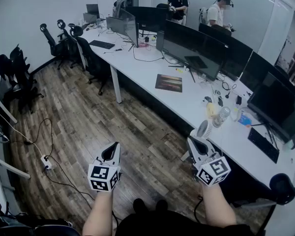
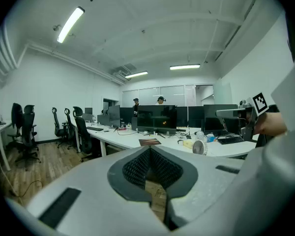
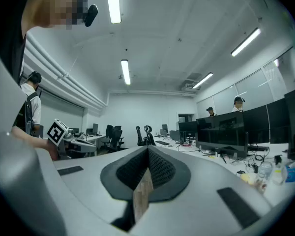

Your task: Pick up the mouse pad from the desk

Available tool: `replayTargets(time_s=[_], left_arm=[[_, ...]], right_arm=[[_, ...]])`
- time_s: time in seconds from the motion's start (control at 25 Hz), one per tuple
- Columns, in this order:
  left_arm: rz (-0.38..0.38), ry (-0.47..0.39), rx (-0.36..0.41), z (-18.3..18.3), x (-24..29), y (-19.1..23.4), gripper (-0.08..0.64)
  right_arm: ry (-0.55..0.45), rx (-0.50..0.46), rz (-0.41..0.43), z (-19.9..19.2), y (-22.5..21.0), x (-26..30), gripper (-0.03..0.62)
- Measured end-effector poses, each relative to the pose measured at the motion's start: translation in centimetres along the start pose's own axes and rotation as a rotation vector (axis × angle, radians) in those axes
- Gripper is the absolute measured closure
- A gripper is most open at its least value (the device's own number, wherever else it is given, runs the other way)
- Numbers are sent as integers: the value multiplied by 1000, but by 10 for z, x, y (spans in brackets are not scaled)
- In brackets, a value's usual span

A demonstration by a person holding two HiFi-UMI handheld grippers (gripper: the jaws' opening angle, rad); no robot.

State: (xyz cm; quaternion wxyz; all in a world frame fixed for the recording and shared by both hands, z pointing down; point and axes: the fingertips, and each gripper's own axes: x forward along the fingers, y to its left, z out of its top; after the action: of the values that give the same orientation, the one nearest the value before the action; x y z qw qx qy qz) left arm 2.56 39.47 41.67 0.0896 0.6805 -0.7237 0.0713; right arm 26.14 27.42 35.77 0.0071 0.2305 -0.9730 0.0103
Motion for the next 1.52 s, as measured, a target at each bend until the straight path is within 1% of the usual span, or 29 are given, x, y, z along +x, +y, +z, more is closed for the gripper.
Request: replayTargets(time_s=[0.08,0.24,0.32,0.44,0.64,0.8,0.96,1.08,1.28,1.52], left_arm=[[-1,-3,-7,2,1,-1,551],[-36,-16,4,5,1,-11,551],[-40,-14,6,4,0,-10,551],[-38,-10,-5,2,-4,-3,551],[-25,-4,-51,-9,-16,15,551],[-30,7,-49,-19,-22,27,551],[-31,-10,-34,-15,-28,38,551],[-46,-22,-19,-10,-28,39,551],[-63,-25,-6,-5,-21,37,551],[-66,-8,4,-2,-5,40,551]], right_arm=[[-3,7,0,1,3,3,589],[0,8,17,-1,20,10,589],[7,2,28,-4,30,14,589],[17,7,27,-8,36,17,589],[17,12,20,-10,46,23,589],[2,39,56,-7,65,32,589],[2,34,72,-4,81,36,588],[1,34,61,-2,83,36,589],[20,48,40,-6,73,38,589],[30,76,49,-15,61,53,588]])
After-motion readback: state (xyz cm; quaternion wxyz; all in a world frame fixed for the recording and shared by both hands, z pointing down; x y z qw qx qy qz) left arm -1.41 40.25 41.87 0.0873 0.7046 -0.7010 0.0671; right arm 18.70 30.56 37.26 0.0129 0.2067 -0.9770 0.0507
